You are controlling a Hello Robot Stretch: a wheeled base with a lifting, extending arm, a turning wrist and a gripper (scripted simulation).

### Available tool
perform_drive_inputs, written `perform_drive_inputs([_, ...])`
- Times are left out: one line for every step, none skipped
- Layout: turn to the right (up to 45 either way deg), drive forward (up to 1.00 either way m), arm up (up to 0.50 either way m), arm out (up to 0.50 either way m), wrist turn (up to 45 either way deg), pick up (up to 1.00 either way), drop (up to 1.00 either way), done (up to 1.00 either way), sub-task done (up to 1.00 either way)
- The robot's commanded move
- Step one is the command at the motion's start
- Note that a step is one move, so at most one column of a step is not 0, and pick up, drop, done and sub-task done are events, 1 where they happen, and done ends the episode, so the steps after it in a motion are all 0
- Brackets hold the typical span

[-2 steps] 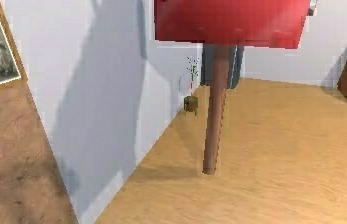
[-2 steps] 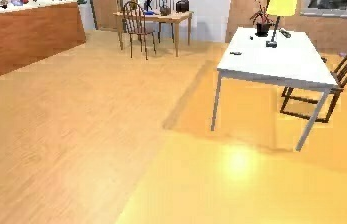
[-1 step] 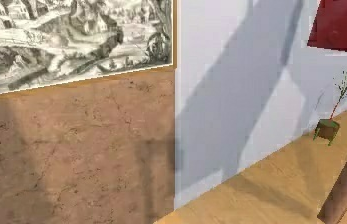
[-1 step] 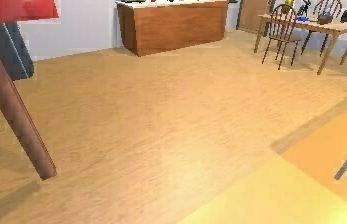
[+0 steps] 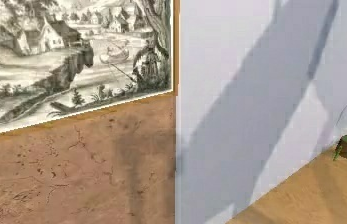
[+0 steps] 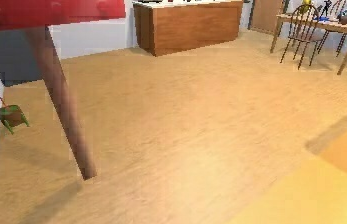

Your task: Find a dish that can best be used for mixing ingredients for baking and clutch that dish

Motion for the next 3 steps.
perform_drive_inputs([45.0, 0.00, 0.00, 0.00, 0.0, 0.00, 0.00, 0.00, 0.00])
perform_drive_inputs([45.0, 0.00, 0.00, 0.00, 0.0, 0.00, 0.00, 0.00, 0.00])
perform_drive_inputs([45.0, 0.00, 0.00, 0.00, 0.0, 0.00, 0.00, 0.00, 0.00])
